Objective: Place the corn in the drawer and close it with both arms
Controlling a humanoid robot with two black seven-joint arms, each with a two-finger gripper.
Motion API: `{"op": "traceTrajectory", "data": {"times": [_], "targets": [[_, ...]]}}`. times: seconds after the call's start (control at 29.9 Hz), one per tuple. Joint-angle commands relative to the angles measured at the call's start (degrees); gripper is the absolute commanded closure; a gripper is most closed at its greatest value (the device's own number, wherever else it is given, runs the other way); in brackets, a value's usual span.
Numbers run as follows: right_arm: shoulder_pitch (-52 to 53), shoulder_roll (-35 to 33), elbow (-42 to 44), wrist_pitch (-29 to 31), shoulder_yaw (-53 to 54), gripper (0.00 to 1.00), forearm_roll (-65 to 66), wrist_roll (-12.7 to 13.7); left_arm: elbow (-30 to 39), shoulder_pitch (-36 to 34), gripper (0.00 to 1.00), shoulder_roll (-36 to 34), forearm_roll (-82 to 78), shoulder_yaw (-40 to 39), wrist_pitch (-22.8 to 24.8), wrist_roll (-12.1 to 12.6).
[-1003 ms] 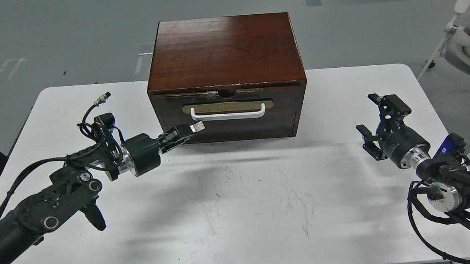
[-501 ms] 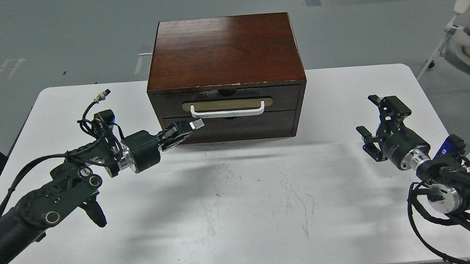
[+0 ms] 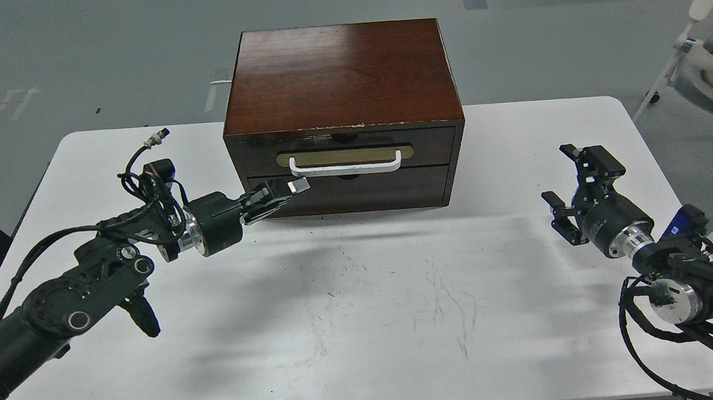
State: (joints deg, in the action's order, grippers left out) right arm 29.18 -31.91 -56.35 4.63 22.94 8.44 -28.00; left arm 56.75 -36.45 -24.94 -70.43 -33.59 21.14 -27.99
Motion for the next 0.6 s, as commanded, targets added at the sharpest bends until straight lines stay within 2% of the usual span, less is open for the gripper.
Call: {"op": "traceTrajectory", "data": {"times": [0.0,0.2,0.37,0.4,0.43,0.47,0.5,0.53,0.57], "targets": [[0.0,0.0,0.0,0.0,0.1,0.03,0.0,0.0,2.0,0.9,1.00,-1.3,0.2,0.4,3.8,0.0],[0.0,0.0,0.1,-0.1,0.1,0.03,0.0,0.0,10.4,5.2,1.00,-7.0,0.3,0.2,6.8,0.0],[0.1,0.1,0.1,-0.1,0.3,0.03,0.0,0.0,16.5,7.1,1.00,-11.5,4.0,-0.3,6.9,0.0],[0.1,0.0,0.1,-0.1,0.4,0.03,0.0,0.0,17.8,7.4,0.86,-12.8,7.4,-0.6,6.9,0.0],[0.1,0.1,0.1,-0.1,0.9,0.03,0.0,0.0,18.3,7.5,0.53,-13.9,11.9,-0.7,6.6,0.0],[0.1,0.1,0.1,-0.1,1.1,0.03,0.0,0.0,18.3,7.4,0.31,-14.3,14.5,-0.9,6.5,0.0],[0.1,0.1,0.1,-0.1,1.4,0.03,0.0,0.0,18.3,7.4,0.04,-14.5,17.3,-1.0,6.4,0.0],[0.2,0.1,0.1,-0.1,1.8,0.03,0.0,0.0,18.3,7.4,0.00,-15.1,23.3,-1.8,6.3,0.0],[0.2,0.1,0.1,-0.1,1.8,0.03,0.0,0.0,18.3,7.4,0.00,-15.5,26.1,-2.3,6.3,0.0]]}}
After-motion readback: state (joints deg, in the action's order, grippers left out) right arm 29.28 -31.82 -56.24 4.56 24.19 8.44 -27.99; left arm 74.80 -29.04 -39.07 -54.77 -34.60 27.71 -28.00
